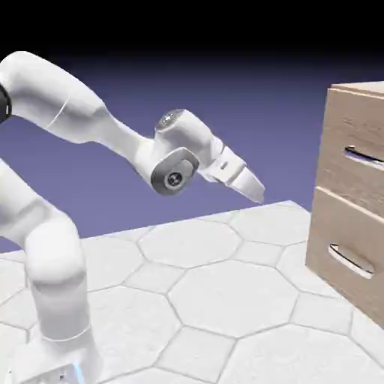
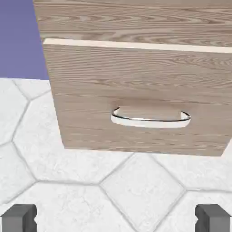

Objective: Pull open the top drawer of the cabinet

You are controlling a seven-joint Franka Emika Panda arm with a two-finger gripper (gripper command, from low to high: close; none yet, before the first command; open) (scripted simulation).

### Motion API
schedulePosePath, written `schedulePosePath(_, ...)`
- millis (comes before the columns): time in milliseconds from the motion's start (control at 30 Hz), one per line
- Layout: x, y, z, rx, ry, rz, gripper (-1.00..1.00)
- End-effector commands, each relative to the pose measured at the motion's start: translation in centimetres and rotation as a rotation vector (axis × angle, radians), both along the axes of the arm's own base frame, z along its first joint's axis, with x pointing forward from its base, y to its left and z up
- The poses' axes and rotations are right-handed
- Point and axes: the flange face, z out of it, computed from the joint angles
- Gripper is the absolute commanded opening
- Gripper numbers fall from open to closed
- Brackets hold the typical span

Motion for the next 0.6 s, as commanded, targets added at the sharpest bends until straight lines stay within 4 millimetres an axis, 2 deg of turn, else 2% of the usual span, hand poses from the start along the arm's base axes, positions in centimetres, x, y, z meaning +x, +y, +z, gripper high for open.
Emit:
schedulePosePath(0, 0.1, -0.5, 0.7, -0.012, -0.010, -0.002, 0.00)
schedulePosePath(300, -0.3, -3.9, 6.9, -0.120, -0.098, 0.001, 0.00)
schedulePosePath(567, -0.9, -5.0, 11.3, -0.232, -0.177, 0.040, 0.00)
